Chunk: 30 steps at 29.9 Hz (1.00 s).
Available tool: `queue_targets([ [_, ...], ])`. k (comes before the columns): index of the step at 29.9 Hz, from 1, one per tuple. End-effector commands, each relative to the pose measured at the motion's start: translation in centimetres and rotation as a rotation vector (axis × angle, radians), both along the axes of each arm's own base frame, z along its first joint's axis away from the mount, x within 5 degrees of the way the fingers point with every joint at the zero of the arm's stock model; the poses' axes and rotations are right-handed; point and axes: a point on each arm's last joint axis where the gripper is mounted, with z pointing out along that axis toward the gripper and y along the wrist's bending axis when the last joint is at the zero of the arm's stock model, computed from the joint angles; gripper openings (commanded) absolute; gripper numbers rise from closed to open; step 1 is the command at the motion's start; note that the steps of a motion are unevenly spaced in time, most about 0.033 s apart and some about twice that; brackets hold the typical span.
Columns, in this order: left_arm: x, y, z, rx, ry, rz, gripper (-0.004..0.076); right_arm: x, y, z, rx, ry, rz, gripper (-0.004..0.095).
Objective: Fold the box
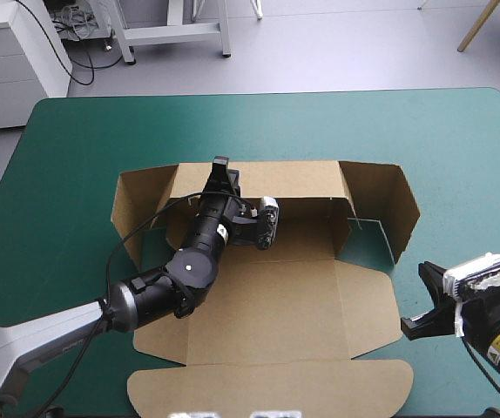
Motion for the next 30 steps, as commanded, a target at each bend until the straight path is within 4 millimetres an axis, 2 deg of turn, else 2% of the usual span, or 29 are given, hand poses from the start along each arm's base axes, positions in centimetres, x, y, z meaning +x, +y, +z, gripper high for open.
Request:
queue_targets([
  [1, -0.4, 0.1, 2.7, -0.039, -0.127, -0.038, -0.001, 0.1, 0.1, 1.5, 0.017, -0.093, 0.013, -0.0014],
  [6, -0.5, -0.3, 2.5, -0.046, -0.097, -0.089, -0.001, 0.1, 0.1, 1.5, 0.018, -0.094, 0.013, -0.0014],
  [13, 0.5, 0.5, 3.3, -0.193, -0.08, -0.01, -0.001, 0.2, 0.1, 1.4, 0.015, -0.088, 0.013, 0.0021],
  [17, 0.5, 0.4, 3.5, -0.196, -0.082, -0.015, -0.001, 0.2, 0.2, 1.4, 0.021, -0.086, 0.012, 0.0199],
  [21, 0.5, 0.4, 3.5, -0.198, -0.08, -0.015, -0.001, 0.2, 0.2, 1.4, 0.026, -0.081, 0.012, 0.0497],
  [24, 0.5, 0.4, 3.5, -0.198, -0.078, -0.017, -0.001, 0.2, 0.2, 1.4, 0.03, -0.08, 0.01, 0.0649],
  [27, 0.5, 0.3, 3.4, -0.191, -0.076, -0.028, -0.001, 0.4, 0.1, 1.7, 0.062, -0.063, -0.019, 0.0675],
  [30, 0.4, 0.2, 3.4, -0.154, -0.083, -0.047, -0.001, 1.1, 0.2, 3.0, 0.083, -0.06, -0.063, 0.0676],
])
